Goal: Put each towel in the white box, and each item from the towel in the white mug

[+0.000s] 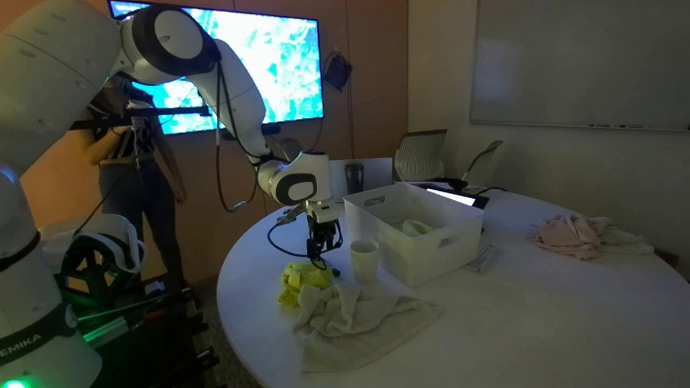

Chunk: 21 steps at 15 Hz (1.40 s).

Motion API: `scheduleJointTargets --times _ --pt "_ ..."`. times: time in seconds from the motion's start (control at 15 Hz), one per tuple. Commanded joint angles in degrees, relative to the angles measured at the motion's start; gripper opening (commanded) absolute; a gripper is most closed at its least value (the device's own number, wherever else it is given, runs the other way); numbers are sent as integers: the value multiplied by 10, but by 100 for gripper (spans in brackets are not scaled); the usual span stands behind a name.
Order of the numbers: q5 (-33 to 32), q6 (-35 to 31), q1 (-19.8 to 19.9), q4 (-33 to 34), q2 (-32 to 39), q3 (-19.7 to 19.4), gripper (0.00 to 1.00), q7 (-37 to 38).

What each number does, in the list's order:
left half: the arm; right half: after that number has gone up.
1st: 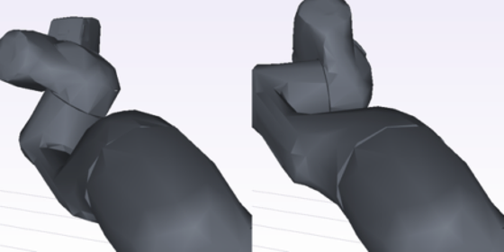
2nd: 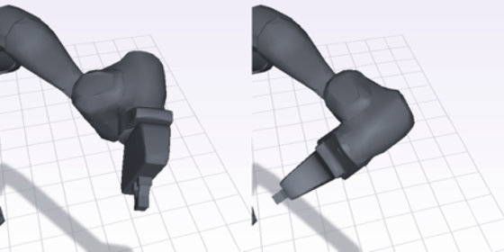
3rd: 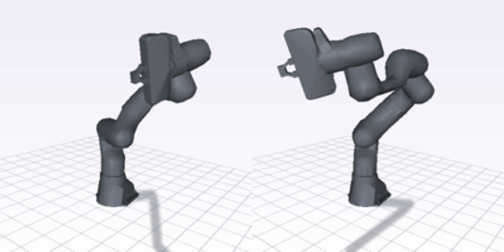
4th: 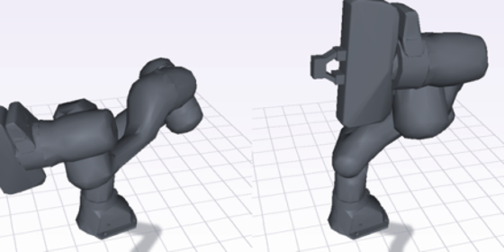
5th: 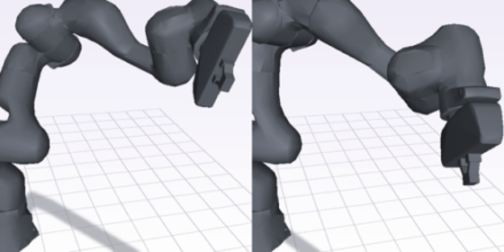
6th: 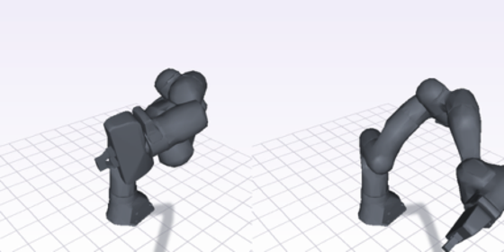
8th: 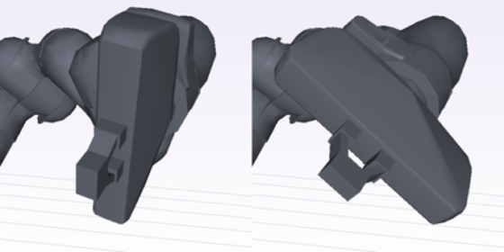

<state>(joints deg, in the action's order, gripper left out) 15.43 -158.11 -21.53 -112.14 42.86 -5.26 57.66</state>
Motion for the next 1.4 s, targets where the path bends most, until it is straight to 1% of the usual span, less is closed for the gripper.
scheduleJointTargets --times 0.0,0.2,0.53,0.73,1.07,1.2,1.27,1.33 --pt "-17 17 -2 24 19 -7 100 44" --pt "-25 15 0 36 32 -11 100 63" --pt "-35 12 -1 55 51 -29 100 99" --pt "-38 22 1 69 63 -38 100 119" --pt "-51 45 4 80 66 -40 100 146" --pt "-56 52 8 83 65 -37 74 149" --pt "-58 54 9 83 63 -35 68 150" --pt "-59 57 10 84 61 -34 59 150"
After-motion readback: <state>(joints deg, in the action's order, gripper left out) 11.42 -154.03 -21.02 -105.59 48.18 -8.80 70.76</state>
